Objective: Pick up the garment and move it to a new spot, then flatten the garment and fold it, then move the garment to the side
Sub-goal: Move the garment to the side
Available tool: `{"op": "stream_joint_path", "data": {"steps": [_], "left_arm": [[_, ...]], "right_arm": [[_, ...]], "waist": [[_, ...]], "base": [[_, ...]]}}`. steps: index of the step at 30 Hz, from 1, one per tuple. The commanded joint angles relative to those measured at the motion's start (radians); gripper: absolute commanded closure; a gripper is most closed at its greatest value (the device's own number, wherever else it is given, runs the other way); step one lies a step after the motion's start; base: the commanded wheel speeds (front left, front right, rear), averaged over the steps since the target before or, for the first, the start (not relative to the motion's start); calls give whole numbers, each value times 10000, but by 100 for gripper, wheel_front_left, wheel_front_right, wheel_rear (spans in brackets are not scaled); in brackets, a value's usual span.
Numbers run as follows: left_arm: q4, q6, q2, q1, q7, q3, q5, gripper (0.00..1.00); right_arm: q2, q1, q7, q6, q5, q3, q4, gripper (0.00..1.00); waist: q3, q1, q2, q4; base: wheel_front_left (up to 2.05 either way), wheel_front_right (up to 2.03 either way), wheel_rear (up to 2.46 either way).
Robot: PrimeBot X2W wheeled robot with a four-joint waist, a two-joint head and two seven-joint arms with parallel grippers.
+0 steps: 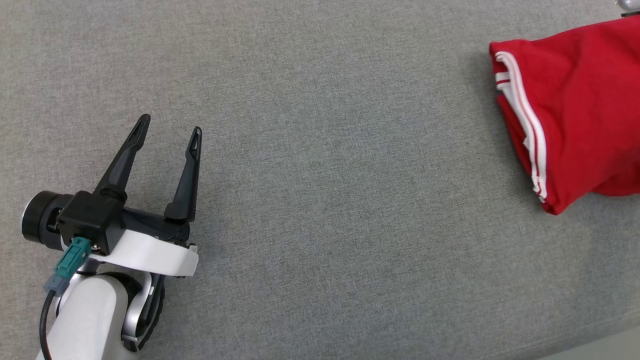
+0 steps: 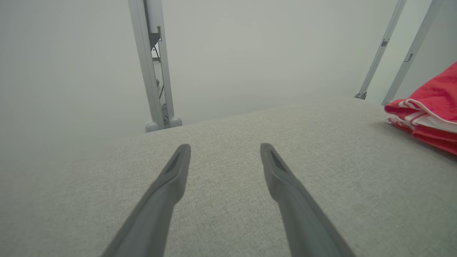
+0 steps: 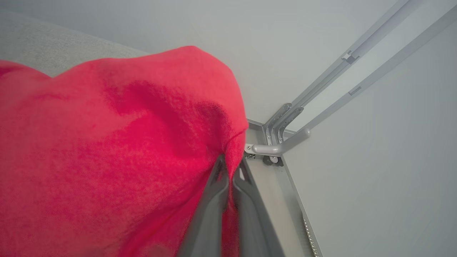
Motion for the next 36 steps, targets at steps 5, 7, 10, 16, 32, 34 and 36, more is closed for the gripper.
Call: {"op": "stream_joint_path", "data": {"steps": [5,7,10,16,32,34,36], "left_arm": [[56,-26,77,-158,-68,-12,-84,0],[110,-8,103,-94,-115,13,-99,0],[194,65,79,45,-215,22,-137,0],[332,288,1,331,-458,138,-211,0],[202,806,-231,1498,-727,260,-462,0],[195,891,-221,1700,-655,245,-479,0],[209,891,-271,1857,-585,205,-578,0]], "right_arm": [[170,-160,-265,-3,-178,-250,785,0],[298,-60,-467,-3,-65,-374,955,0],[452,187,-850,-1,139,-726,1019,0],[1282,771,-1845,-1,1038,-2024,147,0],[4272,3374,-925,0,126,-1546,-4988,0],[4498,3718,-707,-1,-116,-1327,-5300,0],[4758,4089,-589,0,-275,-1077,-5474,0]], "waist": [[-70,0,0,2],[-177,0,0,-5],[-419,0,0,18],[-1119,0,0,210],[-2985,0,0,1755],[-3173,0,0,1871],[-3380,0,0,1963]], "base": [[0,0,0],[0,0,0],[0,0,0],[0,0,0],[0,0,0],[0,0,0],[0,0,0]]}}
